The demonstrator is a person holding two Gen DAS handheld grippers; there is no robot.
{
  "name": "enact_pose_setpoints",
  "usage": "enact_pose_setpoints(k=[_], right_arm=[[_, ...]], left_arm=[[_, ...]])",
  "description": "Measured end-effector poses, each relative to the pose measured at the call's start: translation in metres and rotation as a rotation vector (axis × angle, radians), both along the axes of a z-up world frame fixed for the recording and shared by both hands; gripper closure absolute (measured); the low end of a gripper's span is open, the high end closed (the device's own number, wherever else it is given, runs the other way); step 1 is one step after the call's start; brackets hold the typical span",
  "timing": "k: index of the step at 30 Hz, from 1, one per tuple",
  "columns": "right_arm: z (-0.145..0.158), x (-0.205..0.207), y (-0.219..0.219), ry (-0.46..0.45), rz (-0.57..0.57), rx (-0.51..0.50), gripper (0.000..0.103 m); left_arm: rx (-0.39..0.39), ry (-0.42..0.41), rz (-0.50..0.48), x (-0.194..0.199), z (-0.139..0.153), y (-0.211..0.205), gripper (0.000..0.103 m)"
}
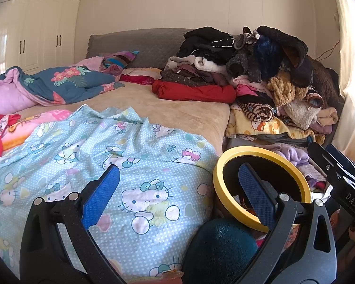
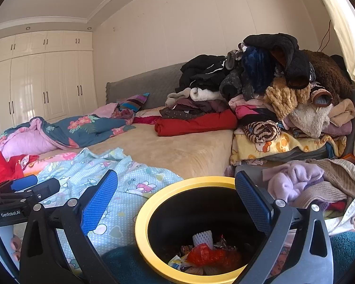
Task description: Collect trash
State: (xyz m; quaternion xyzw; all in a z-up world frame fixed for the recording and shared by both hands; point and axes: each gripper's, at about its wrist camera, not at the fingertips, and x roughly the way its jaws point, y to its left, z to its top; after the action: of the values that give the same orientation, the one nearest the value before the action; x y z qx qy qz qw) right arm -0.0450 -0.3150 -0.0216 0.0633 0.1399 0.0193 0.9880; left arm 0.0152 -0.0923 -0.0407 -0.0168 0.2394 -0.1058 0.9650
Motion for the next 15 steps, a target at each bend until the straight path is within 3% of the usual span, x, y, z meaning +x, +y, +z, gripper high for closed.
enact_pose_setpoints(k=[15], right_arm=[[0.0006, 0.0005, -0.0007, 0.000, 0.001, 0.000, 0.006]], left_arm=[[-0.001, -0.001, -0.002, 0.0002, -0.0001, 0.0009, 0.011]])
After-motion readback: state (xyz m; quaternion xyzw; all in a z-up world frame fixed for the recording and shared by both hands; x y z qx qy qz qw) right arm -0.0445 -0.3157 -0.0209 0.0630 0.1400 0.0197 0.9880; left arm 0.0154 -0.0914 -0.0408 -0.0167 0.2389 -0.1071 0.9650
